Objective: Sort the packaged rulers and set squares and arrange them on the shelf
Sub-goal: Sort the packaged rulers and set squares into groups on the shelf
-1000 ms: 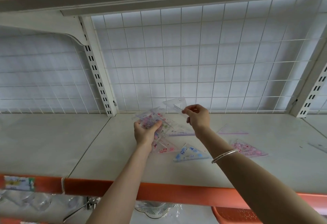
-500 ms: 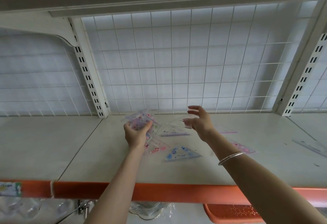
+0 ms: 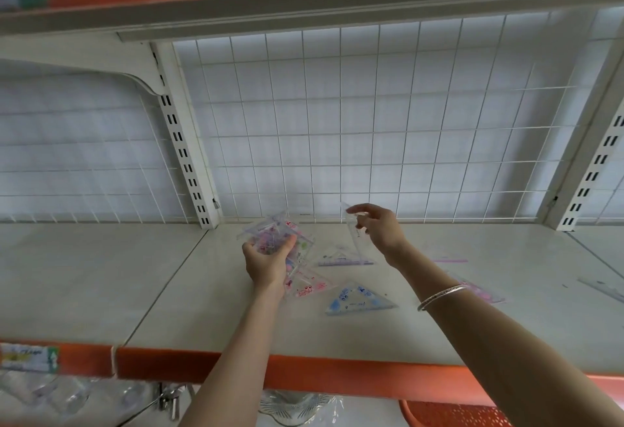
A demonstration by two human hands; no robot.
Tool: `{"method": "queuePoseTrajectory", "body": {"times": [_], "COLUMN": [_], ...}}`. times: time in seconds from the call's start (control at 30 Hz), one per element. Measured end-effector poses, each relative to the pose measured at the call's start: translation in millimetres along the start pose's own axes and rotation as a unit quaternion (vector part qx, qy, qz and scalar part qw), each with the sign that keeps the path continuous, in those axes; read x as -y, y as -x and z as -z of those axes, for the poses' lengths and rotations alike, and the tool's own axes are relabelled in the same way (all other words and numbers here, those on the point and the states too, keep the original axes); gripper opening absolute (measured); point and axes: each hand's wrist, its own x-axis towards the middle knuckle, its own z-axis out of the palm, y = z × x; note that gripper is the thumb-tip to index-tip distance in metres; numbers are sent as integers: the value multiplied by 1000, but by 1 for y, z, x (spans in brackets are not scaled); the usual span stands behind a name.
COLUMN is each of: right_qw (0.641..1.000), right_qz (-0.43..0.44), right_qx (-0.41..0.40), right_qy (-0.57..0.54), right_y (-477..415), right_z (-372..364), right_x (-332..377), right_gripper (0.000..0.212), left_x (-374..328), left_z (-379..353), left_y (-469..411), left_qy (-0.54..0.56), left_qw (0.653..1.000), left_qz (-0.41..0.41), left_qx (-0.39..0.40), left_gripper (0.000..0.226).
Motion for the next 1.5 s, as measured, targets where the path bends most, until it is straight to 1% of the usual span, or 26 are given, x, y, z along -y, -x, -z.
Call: {"method": "queuePoseTrajectory", "body": {"times": [0.07, 0.17, 0.23, 0.33, 0.37, 0.4, 0.47, 0.57, 0.67, 0.73, 0.8, 0.83, 0.87, 0.9, 0.97, 1.03, 1.1, 1.3, 1.4, 1.5], "right_qw": [998, 984, 962, 908, 899, 897, 907, 939, 957, 969, 985, 992, 994, 992, 981, 972, 973, 980, 984, 985], "right_qz": [7, 39, 52, 65, 72, 75, 78, 79, 80, 85, 84, 70, 54, 37, 3, -18, -26, -41, -66, -88], "right_qx": [48, 101, 137, 164, 167, 169, 170, 162, 125, 87, 41, 40, 61, 95, 158, 181, 181, 181, 165, 143], "right_qy": [36, 144, 231, 379, 398, 402, 377, 293, 248, 215, 143, 100, 72, 69, 114, 147, 144, 71, 20, -43], "right_y": [-2, -4, -5, -8, -7, -6, -6, -6, -4, -1, 5, 9, 15, 19, 27, 32, 36, 41, 42, 43], "right_z": [-4, -11, -16, -28, -33, -37, -40, -37, -30, -29, -29, -31, -32, -34, -39, -44, -48, -37, -23, -11], "right_x": [3, 6, 6, 0, -2, -4, -9, -18, -21, -18, -10, -6, -2, 2, 3, 1, -2, -2, -2, -3], "right_gripper": [32, 36, 39, 39, 39, 41, 42, 37, 33, 31, 19, 13, 11, 13, 27, 37, 38, 14, 18, 22], "left_x": [0, -1, -1, 1, 1, 2, 1, -2, -1, 1, 3, 3, 4, 4, 4, 4, 3, -4, -5, -9], "left_z": [0, 0, -1, -1, 0, 0, -1, -1, -1, -1, -2, -2, -2, -2, -2, -2, -2, 2, 7, 10], "left_y": [0, 1, 1, 0, 0, 0, 0, 4, 4, 1, -2, -3, -4, -4, -4, -5, -4, -4, -11, -9], "left_qy": [2, -7, -3, -7, -12, -17, -27, -23, -20, -21, -19, -20, -18, -13, -5, 4, 12, 115, 178, 186], "left_qw": [1000, 1000, 1000, 1000, 1000, 1000, 999, 1000, 999, 1000, 1000, 1000, 1000, 1000, 1000, 1000, 999, 992, 981, 979], "left_qz": [-2, -3, -5, -10, -12, -13, -13, -19, -26, -21, -12, -8, -4, -3, 1, 3, 2, 29, 52, 58], "left_qx": [-1, -8, -10, -7, -7, -7, -11, -9, -4, -8, -15, -15, -15, -15, -24, -30, -34, -44, -48, -61], "left_gripper": [57, 58, 58, 60, 60, 61, 62, 58, 57, 58, 62, 64, 65, 66, 67, 66, 63, 60, 61, 61]}}
